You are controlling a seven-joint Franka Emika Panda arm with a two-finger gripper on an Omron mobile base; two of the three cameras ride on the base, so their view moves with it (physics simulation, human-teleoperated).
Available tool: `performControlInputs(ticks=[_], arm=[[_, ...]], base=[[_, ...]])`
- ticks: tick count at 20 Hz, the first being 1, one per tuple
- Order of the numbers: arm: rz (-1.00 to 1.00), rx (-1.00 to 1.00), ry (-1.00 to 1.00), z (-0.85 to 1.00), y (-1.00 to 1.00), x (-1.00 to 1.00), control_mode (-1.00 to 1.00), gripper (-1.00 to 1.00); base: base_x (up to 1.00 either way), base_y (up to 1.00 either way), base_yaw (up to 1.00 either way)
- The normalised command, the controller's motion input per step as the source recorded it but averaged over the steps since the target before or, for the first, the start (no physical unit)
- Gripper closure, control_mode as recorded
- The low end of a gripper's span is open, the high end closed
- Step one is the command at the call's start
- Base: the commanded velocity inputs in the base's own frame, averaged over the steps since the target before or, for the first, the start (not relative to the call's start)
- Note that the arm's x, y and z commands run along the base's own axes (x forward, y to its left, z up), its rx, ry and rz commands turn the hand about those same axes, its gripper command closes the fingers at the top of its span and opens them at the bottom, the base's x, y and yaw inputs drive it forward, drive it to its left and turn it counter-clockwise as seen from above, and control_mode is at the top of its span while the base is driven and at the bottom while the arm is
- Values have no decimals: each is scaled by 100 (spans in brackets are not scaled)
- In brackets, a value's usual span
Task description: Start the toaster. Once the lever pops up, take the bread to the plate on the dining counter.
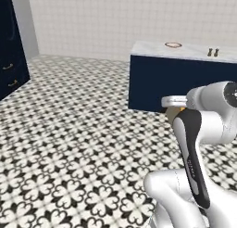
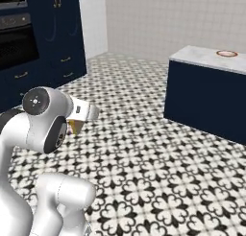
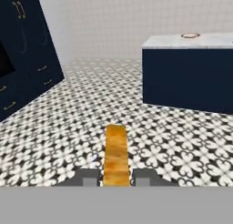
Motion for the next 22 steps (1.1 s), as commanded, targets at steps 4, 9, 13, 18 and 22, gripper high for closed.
performControlInputs(ticks=[4,9,13,18,22], arm=[[0,0,0,0,0,0,100,100],[0,0,0,0,0,0,100,100],[0,0,0,0,0,0,100,100],[0,0,0,0,0,0,100,100],[0,0,0,0,0,0,100,100]], base=[[100,0,-31],[100,0,-28],[100,0,-24],[100,0,-12],[100,0,-8]])
